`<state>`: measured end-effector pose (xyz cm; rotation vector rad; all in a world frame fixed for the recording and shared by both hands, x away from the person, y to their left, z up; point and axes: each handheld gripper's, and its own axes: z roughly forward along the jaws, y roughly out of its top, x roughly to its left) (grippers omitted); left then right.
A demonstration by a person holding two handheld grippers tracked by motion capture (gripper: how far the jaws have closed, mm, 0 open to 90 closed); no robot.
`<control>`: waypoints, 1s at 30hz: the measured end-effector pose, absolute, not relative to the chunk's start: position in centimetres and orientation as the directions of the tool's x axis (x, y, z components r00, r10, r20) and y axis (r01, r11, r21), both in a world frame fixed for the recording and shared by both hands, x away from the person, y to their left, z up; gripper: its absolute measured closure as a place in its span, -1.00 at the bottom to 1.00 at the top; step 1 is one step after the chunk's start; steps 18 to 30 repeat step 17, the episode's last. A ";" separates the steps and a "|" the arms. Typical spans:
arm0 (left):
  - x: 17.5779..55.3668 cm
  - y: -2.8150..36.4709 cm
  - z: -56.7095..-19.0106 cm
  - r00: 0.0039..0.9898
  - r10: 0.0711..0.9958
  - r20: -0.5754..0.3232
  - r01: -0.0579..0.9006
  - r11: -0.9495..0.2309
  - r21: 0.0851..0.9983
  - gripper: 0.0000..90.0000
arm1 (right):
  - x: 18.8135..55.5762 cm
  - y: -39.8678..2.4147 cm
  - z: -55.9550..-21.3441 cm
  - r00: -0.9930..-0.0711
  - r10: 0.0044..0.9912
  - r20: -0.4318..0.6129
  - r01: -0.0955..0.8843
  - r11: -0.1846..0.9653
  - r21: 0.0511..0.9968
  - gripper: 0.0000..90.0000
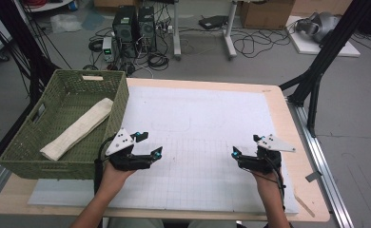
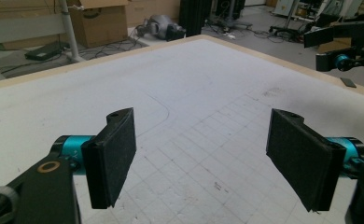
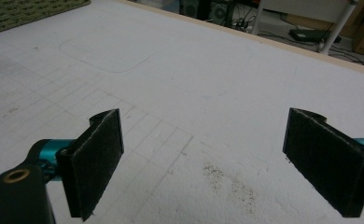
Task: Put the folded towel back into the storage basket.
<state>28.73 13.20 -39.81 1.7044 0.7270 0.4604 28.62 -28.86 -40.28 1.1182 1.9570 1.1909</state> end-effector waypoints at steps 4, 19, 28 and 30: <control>28.8 13.3 -39.9 0.727 0.682 -0.074 0.229 -0.139 0.963 -0.45 | 28.6 -28.8 -40.3 -0.481 0.875 -0.053 0.355 0.250 0.901 -0.74; 29.1 13.2 -40.2 0.723 0.686 -0.081 0.245 -0.146 0.958 -0.45 | 28.7 -29.0 -40.5 -0.480 0.876 -0.040 0.362 0.240 0.901 -0.74; 29.1 13.2 -40.2 0.723 0.686 -0.081 0.245 -0.146 0.958 -0.45 | 28.7 -29.0 -40.5 -0.480 0.876 -0.040 0.362 0.240 0.901 -0.74; 29.1 13.2 -40.2 0.723 0.686 -0.081 0.245 -0.146 0.958 -0.45 | 28.7 -29.0 -40.5 -0.480 0.876 -0.040 0.362 0.240 0.901 -0.74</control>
